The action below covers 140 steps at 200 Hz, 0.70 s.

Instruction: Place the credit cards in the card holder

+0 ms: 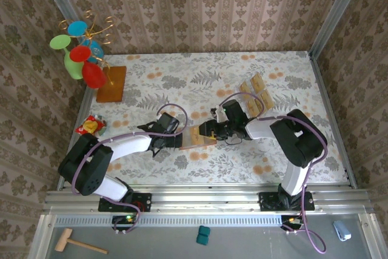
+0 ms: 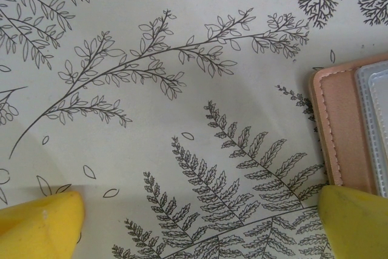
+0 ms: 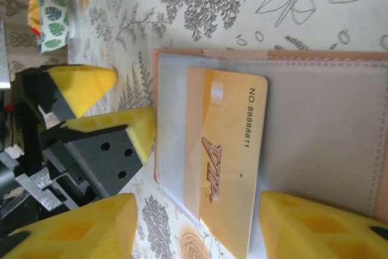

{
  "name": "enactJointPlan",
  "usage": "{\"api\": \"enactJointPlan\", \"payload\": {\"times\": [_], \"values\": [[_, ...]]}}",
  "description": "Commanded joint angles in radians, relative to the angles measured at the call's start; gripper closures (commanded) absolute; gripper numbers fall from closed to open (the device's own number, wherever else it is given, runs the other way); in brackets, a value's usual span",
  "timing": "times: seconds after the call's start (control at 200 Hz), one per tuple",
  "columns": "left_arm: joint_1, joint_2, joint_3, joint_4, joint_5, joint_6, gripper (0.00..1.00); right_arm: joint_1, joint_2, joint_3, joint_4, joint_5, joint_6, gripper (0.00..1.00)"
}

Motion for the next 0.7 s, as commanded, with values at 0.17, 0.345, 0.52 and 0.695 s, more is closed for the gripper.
{"api": "enactJointPlan", "payload": {"times": [0.17,0.345,0.52,0.695], "values": [[0.023,-0.006,-0.007,0.025,0.018,0.015,0.00,-0.003,-0.093,0.116,-0.310,0.109,-0.142,0.34],[0.034,-0.046,0.009,-0.003,0.019,0.035,0.00,-0.001,-0.105,0.177,-0.425,0.173,-0.195,0.39],[0.033,-0.067,0.028,-0.076,-0.018,0.048,0.00,0.020,-0.081,0.247,-0.574,0.326,-0.267,0.69],[0.023,-0.064,0.031,-0.105,-0.049,0.049,0.00,0.056,-0.029,0.308,-0.657,0.431,-0.315,0.91]]}}
